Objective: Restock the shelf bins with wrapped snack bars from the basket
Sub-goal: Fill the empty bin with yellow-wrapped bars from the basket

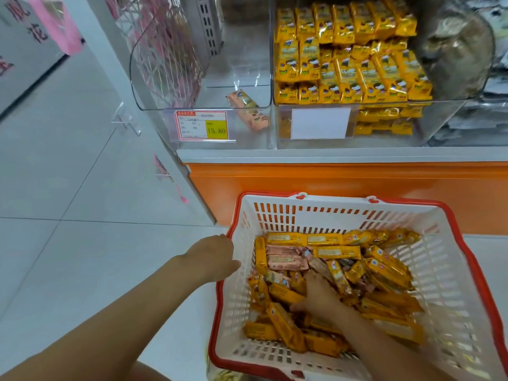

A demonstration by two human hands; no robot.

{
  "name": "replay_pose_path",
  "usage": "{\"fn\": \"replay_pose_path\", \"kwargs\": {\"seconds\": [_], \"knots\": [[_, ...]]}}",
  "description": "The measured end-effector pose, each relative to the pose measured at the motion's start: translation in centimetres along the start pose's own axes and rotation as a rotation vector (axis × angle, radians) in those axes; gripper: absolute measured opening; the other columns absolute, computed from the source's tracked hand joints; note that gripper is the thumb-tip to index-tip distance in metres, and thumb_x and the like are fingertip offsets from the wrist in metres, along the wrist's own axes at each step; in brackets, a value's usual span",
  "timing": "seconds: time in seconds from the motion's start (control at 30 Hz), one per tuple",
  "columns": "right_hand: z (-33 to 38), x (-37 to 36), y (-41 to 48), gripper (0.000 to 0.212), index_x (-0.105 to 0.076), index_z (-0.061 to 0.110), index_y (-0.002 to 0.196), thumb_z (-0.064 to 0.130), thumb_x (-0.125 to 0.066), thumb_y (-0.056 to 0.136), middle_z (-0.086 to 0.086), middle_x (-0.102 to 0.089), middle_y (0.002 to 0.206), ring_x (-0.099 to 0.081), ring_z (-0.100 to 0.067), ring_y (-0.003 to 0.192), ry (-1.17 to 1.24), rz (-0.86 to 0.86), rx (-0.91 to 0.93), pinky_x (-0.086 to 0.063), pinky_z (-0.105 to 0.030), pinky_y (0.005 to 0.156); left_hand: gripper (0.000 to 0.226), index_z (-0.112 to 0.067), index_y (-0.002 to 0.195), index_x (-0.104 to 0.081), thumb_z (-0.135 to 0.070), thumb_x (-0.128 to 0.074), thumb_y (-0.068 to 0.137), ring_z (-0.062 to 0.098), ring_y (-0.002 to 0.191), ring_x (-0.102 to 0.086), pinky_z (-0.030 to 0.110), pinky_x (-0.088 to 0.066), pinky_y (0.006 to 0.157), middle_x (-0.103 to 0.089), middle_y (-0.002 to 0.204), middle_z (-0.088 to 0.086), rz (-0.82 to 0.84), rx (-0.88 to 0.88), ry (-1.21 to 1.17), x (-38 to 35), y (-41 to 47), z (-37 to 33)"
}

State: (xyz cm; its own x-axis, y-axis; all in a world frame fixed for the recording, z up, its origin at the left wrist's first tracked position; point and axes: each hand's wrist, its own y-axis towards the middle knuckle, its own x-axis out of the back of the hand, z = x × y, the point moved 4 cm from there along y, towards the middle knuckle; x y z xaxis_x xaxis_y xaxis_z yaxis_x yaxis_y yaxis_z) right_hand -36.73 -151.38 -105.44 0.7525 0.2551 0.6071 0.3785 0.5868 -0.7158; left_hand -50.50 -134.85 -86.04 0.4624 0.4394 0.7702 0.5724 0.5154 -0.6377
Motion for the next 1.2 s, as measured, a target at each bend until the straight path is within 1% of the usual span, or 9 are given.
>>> {"fn": "replay_pose_path", "kwargs": {"seconds": [0.1,0.2,0.37,0.47,0.53,0.63,0.8,1.0,1.2], "knots": [[0.3,0.1,-0.4,0.081,-0.037,0.013,0.137,0.042,-0.078,0.074,-0.004,-0.053,0.121,-0.052,-0.021,0.111,-0.018,0.02,0.038,-0.048,-0.032,0.086,0.037,-0.005,0.109,-0.054,-0.039,-0.043,0.099,0.019,0.091,-0.057,0.025,-0.041,0.07,-0.055,0.094,0.006,0.003,0.001,0.04,0.1,0.1,-0.1],[0.3,1.1,-0.9,0.046,-0.049,0.022,0.107,0.042,-0.076,0.075,0.003,-0.052,0.098,-0.051,-0.012,0.088,0.005,0.105,0.058,-0.044,-0.026,0.07,0.039,-0.004,0.11,-0.055,-0.039,-0.044,0.098,0.02,0.094,-0.057,0.026,-0.042,0.073,-0.056,0.099,0.008,0.038,0.001,0.036,0.2,0.0,-0.3],[0.4,4.9,-3.3,0.085,-0.03,0.014,0.148,0.044,-0.072,0.081,-0.001,-0.028,0.152,-0.031,-0.022,0.139,0.496,0.261,0.078,-0.034,-0.031,0.103,0.037,-0.006,0.103,-0.058,-0.04,-0.045,0.097,0.023,0.098,-0.06,0.029,-0.043,0.076,-0.054,0.089,0.007,0.125,0.04,0.059,0.2,-0.3,-0.7],[1.6,8.2,-5.1,0.114,-0.033,0.016,0.147,0.04,-0.093,0.054,-0.005,-0.041,0.148,-0.04,-0.03,0.135,0.927,0.389,0.142,-0.034,-0.05,0.11,0.043,-0.005,0.1,-0.058,-0.045,-0.044,0.097,0.022,0.099,-0.061,0.029,-0.046,0.078,-0.06,0.095,0.008,0.046,0.084,-0.024,1.1,-0.8,-1.7],[3.3,10.5,-6.8,0.098,-0.047,0.016,0.132,0.032,-0.096,0.049,-0.01,-0.06,0.127,-0.06,-0.029,0.113,1.013,0.381,0.218,-0.052,-0.045,0.094,0.051,-0.009,0.073,-0.054,-0.056,-0.046,0.092,0.016,0.074,-0.058,0.028,-0.045,0.071,-0.056,0.073,0.003,-0.06,0.089,-0.181,2.4,-1.1,-2.6],[6.4,14.3,-10.3,0.037,-0.055,0.03,0.112,0.028,-0.075,0.081,0.003,-0.066,0.112,-0.065,-0.008,0.094,0.919,0.219,0.397,-0.056,-0.019,0.076,0.063,-0.006,0.06,-0.054,-0.066,-0.055,0.082,0.019,0.061,-0.062,0.028,-0.05,0.074,-0.059,0.062,0.005,-0.034,0.022,-0.406,3.5,-0.9,-3.4],[7.1,18.3,-14.4,0.057,-0.054,0.04,0.121,0.048,-0.074,0.068,0.016,-0.066,0.117,-0.062,-0.005,0.107,0.71,-0.094,0.526,-0.046,-0.041,0.101,0.079,0.001,0.119,-0.06,-0.058,-0.071,0.067,0.019,0.085,-0.072,0.028,-0.058,0.079,-0.071,0.103,0.012,0.094,-0.106,-1.248,4.4,-2.7,-5.5],[7.4,19.7,-17.8,0.044,-0.05,0.029,0.114,0.038,-0.074,0.079,0.004,-0.059,0.111,-0.06,-0.01,0.097,0.408,-0.308,0.549,-0.051,-0.035,0.085,0.056,0.005,0.108,-0.065,-0.041,-0.071,0.077,0.017,0.075,-0.072,0.021,-0.058,0.065,-0.072,0.091,0.015,0.017,-0.144,-1.608,5.5,-4.2,-7.7],[7.2,19.2,-20.0,0.059,-0.022,0.051,0.142,0.044,-0.054,0.093,0.031,-0.026,0.141,-0.028,0.005,0.131,0.546,-0.151,0.581,-0.029,-0.029,0.111,0.046,0.0,0.094,-0.069,-0.034,-0.075,0.064,0.017,0.073,-0.071,0.026,-0.059,0.07,-0.073,0.089,0.014,-0.018,-0.232,-1.729,6.6,-4.2,-7.9]]}}
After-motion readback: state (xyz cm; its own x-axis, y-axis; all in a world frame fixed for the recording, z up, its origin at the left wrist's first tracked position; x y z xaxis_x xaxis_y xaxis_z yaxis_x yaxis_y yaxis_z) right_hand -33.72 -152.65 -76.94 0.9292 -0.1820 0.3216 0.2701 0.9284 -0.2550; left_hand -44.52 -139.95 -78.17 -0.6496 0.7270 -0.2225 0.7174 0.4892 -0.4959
